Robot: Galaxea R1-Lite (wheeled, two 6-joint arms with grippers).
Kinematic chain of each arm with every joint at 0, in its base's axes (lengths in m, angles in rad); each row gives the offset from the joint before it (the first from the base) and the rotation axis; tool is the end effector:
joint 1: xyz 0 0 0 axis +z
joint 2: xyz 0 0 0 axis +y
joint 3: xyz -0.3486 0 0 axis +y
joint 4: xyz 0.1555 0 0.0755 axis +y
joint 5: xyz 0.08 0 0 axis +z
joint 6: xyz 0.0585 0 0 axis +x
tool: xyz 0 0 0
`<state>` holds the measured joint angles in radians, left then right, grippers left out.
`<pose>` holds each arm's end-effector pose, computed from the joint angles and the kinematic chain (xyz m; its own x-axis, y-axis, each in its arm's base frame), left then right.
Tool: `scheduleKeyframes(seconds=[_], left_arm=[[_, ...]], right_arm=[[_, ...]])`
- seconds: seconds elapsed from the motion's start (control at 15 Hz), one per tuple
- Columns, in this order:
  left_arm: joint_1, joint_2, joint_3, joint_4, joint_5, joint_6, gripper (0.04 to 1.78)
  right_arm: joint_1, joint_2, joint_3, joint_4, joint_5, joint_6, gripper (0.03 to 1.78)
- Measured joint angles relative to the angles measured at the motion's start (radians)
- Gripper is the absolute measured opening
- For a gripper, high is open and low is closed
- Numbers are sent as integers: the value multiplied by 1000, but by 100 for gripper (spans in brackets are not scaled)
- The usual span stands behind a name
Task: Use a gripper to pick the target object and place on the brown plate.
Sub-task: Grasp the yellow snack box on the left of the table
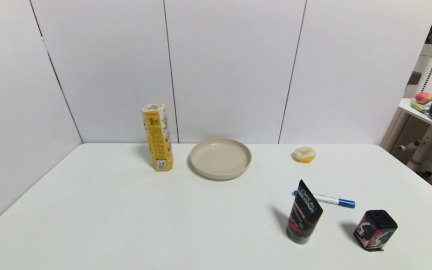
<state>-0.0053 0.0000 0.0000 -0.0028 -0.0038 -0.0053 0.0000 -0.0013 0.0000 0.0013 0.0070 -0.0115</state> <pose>-0.0546 0.0001 0.0759 1.0000 -0.0091 0.0028 0.0091 0.9999 -0.0053 -0.0547 0.0004 0.0752 1.0000 0.0070 0.0000 -0.0070 0.9999 -0.0115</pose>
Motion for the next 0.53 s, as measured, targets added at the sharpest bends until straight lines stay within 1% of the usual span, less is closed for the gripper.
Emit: scheduleKeyframes(seconds=[0.53], left_arm=[[3,11,0,-1,1,-17,169]], right_arm=[[0,0,0,0,0,0,169]])
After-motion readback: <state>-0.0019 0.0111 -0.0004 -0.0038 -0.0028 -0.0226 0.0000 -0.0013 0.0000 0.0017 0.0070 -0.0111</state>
